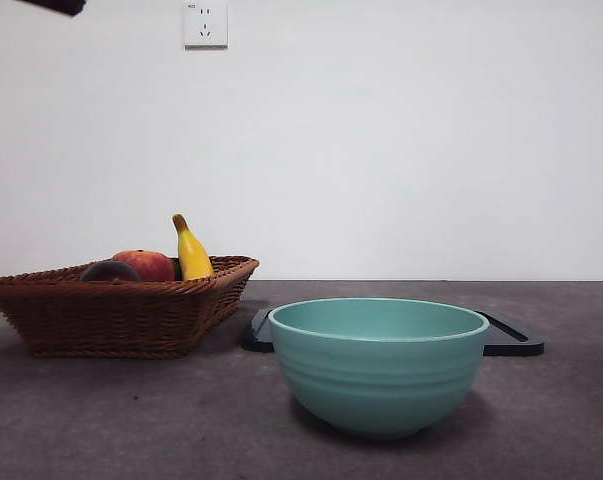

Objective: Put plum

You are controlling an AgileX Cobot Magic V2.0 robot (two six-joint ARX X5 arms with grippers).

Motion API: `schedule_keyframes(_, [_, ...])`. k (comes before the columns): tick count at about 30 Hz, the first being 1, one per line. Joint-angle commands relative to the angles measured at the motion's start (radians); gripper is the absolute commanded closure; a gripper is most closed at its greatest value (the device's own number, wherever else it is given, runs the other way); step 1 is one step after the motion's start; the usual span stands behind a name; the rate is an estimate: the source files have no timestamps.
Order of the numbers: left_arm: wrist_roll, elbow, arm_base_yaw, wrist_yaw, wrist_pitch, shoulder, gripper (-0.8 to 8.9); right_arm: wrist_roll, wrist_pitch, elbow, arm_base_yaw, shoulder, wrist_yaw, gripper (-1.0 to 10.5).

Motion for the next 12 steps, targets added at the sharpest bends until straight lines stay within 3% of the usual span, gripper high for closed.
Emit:
schedule_keyframes(1, [0.065, 0.008, 0.028, -0.045, 0.147, -0.045, 8.07, -0.012, 0.007, 0.021, 0.006, 0.006, 0.0, 9.4])
schedule_keyframes(6, [0.081, -0.087, 0.111, -0.166, 0.503, -0.181, 8.07, -0.012, 0.007, 0.021, 0.006, 0.006, 0.0, 9.4])
schedule_keyframes(12, [0.095, -0.329, 0.217, -0.423, 0.792, -0.39, 8.07, -0.012, 0.007, 0.021, 0.006, 0.006, 0.0, 9.4])
